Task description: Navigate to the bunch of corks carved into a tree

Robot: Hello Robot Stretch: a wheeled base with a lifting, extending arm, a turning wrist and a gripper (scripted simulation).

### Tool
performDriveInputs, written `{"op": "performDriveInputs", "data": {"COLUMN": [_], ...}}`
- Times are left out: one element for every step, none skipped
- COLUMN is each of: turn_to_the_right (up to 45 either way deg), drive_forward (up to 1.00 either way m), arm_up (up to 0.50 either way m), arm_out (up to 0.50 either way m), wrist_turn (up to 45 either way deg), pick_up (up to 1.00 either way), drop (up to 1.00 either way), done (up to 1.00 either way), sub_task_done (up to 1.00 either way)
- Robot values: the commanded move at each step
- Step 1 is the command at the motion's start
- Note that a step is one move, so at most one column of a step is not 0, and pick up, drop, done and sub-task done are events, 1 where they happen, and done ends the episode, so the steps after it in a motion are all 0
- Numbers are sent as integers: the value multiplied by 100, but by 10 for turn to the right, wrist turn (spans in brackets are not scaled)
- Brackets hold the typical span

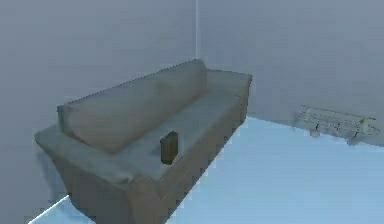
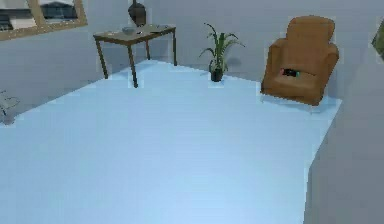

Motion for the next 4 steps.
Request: {"op": "performDriveInputs", "data": {"turn_to_the_right": [300, 0, 450, 420], "drive_forward": [0, 5, 0, 0], "arm_up": [0, 0, 0, 0], "arm_out": [0, 0, 0, 0], "wrist_turn": [0, 0, 0, 0], "pick_up": [0, 0, 0, 0], "drop": [0, 0, 0, 0], "done": [0, 0, 0, 0], "sub_task_done": [0, 0, 0, 0]}}
